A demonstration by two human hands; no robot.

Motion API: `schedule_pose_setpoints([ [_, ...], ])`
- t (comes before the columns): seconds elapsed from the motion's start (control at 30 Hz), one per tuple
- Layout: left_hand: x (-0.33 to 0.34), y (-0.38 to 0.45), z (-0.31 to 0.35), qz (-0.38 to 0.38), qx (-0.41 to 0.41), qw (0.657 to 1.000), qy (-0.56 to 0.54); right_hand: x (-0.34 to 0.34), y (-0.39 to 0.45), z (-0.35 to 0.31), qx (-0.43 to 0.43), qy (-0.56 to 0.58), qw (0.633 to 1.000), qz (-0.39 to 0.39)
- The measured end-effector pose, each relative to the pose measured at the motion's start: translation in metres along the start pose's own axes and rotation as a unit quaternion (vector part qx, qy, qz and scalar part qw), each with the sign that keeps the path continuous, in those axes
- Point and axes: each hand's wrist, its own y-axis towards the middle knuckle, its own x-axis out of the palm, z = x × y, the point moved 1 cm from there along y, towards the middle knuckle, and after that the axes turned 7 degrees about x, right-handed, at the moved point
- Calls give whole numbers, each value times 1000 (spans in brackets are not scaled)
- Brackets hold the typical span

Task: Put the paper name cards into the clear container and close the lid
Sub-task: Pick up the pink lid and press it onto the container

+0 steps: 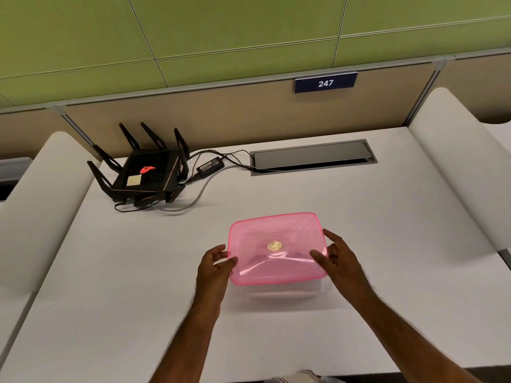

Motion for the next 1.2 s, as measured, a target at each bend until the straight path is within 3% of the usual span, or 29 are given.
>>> schedule_pose_setpoints([
  [0.53, 17, 33, -11, -17, 14, 987, 159, -5, -4, 20, 23, -44, 999, -7],
  [1.2, 22, 36, -19, -50, 26, 981, 188, -9, -5, 33, 68, -66, 996, -1],
])
